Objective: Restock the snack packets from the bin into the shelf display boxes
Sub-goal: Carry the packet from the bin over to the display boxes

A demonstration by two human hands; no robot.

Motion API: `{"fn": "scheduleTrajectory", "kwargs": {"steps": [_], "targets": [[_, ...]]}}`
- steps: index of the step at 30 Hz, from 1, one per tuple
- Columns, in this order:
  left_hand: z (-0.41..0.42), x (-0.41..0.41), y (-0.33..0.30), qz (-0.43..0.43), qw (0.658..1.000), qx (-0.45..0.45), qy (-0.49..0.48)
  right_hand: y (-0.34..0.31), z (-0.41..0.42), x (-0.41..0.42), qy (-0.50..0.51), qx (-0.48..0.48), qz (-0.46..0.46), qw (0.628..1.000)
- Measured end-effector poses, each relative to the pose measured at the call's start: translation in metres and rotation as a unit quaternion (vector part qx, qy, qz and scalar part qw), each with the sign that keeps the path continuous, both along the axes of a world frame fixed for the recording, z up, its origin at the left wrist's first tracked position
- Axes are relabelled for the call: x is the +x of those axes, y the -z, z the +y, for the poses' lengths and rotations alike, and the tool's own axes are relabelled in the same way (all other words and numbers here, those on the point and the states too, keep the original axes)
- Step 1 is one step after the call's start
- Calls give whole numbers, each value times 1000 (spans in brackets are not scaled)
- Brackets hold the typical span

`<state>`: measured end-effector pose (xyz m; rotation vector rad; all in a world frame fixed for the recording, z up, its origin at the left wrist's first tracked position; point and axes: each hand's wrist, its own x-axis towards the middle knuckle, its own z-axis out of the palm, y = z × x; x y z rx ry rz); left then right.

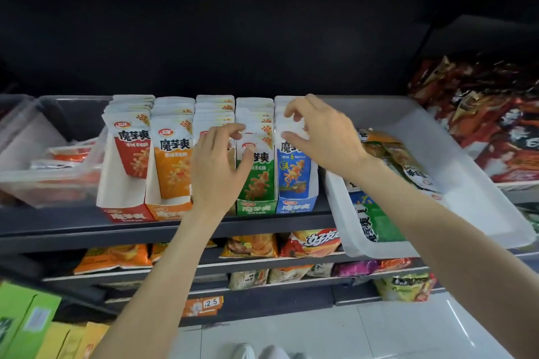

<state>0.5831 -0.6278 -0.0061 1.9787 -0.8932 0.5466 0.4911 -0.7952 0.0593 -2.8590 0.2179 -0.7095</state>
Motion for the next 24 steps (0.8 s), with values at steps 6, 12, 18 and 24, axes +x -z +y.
{"fn": "scheduleTrajectory", "kwargs": {"steps": [6, 12, 18, 24], "targets": [[-31, -39, -29, -86, 965, -28, 245, -5, -65, -106, 87, 82, -8, 993], [-112, -73, -43, -79, 894, 218, 382, 31, -117, -165, 121, 6, 280, 952], [-187, -90, -25, -177, 751, 520, 366, 53, -130, -166, 57, -46, 351, 934], [-206, -108, -7, -208, 704, 552, 395, 53, -136, -164, 35, -43, 334, 941]]}}
